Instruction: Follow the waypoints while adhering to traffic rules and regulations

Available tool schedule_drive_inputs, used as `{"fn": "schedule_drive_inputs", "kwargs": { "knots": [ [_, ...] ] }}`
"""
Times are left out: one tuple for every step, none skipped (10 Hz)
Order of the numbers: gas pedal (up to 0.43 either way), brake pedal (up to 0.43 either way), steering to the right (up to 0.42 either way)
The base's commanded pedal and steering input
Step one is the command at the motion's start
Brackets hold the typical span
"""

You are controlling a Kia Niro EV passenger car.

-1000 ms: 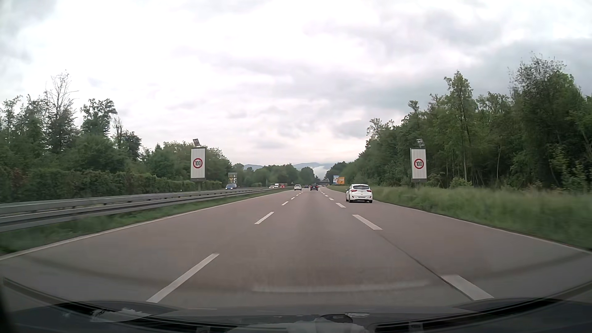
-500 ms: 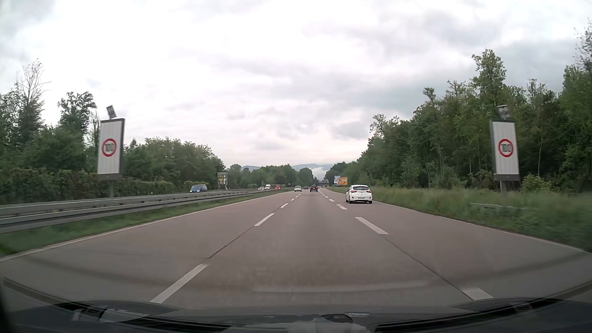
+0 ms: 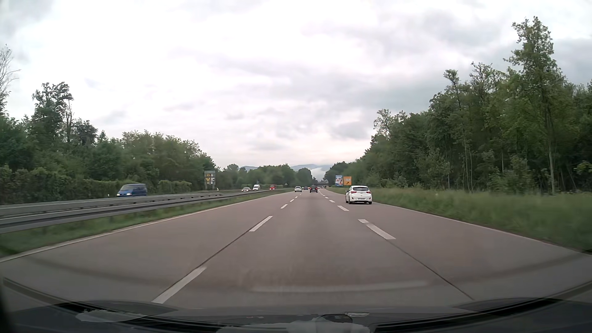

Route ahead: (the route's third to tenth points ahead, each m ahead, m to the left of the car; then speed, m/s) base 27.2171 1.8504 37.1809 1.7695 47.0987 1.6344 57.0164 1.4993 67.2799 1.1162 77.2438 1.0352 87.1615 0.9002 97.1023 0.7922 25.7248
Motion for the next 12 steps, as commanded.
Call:
{"fn": "schedule_drive_inputs", "kwargs": {
  "knots": [
    [0.177, 0.0, 0.002],
    [0.177, 0.0, 0.002],
    [0.177, 0.0, 0.002],
    [0.177, 0.0, 0.002],
    [0.189, 0.0, 0.002],
    [0.189, 0.0, 0.002],
    [0.189, 0.0, 0.003],
    [0.189, 0.0, 0.003],
    [0.189, 0.0, 0.003],
    [0.189, 0.0, 0.003],
    [0.189, 0.0, 0.002],
    [0.189, 0.0, 0.003]
  ]
}}
